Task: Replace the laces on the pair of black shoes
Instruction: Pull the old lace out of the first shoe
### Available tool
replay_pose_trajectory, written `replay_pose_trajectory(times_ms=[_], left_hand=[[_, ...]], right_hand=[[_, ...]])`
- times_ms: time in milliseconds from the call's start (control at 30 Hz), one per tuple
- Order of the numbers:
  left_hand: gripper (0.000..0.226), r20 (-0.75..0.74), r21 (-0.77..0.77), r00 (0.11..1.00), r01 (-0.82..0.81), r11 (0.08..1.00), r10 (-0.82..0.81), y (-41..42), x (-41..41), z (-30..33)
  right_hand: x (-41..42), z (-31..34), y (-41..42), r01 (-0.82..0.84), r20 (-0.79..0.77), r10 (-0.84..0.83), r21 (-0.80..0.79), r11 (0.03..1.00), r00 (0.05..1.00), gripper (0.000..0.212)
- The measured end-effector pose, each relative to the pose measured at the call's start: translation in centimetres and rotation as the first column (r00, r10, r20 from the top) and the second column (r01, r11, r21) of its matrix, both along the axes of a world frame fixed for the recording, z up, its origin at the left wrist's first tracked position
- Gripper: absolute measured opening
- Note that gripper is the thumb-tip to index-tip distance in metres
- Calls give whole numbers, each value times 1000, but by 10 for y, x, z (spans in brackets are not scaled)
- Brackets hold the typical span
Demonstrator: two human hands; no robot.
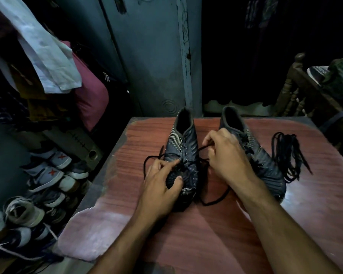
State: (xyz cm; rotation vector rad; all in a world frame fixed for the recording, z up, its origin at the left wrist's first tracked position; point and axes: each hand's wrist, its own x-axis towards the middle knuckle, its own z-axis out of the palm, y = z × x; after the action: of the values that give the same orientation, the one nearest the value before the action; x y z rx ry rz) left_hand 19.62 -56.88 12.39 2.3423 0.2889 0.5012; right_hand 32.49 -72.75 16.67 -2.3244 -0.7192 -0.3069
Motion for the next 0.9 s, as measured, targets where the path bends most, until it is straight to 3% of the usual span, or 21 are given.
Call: replay_pose_trajectory(times_ms=[133, 233, 300, 433, 633, 767, 900], left_hand=[[58, 7, 30, 1000, -2, 1000, 2, 2, 1, -1], [57, -3, 32, 1000, -7, 999, 8, 0, 3, -1], [56, -6, 36, 1000, -7, 999, 7, 0, 2, 0], [47, -22, 69, 1000, -3, 998, 5, 2, 5, -1], [10, 23, 53, 994, -105, 993, 104, 2, 23, -2], [22, 78, 62, 996, -53, 997, 48, 5, 21, -8], [19, 108, -26, 994, -9, 1000, 11, 7, 19, -5]], right_hand=[[-7, 1, 8, -43, 169, 33, 54, 998, 985, 21], [-10, 6, 11, -243, -54, 254, 162, 957, 966, 13], [-13, 2, 14, -325, -124, 330, 61, 944, 936, 12], [-12, -10, 18, -320, -107, 317, -16, 947, 942, 13], [-11, -12, 18, -320, -96, 319, 2, 947, 943, 20], [-10, -15, 19, -333, -70, 332, -4, 943, 941, 22], [-12, -16, 21, -312, -50, 310, -31, 950, 949, 14]])
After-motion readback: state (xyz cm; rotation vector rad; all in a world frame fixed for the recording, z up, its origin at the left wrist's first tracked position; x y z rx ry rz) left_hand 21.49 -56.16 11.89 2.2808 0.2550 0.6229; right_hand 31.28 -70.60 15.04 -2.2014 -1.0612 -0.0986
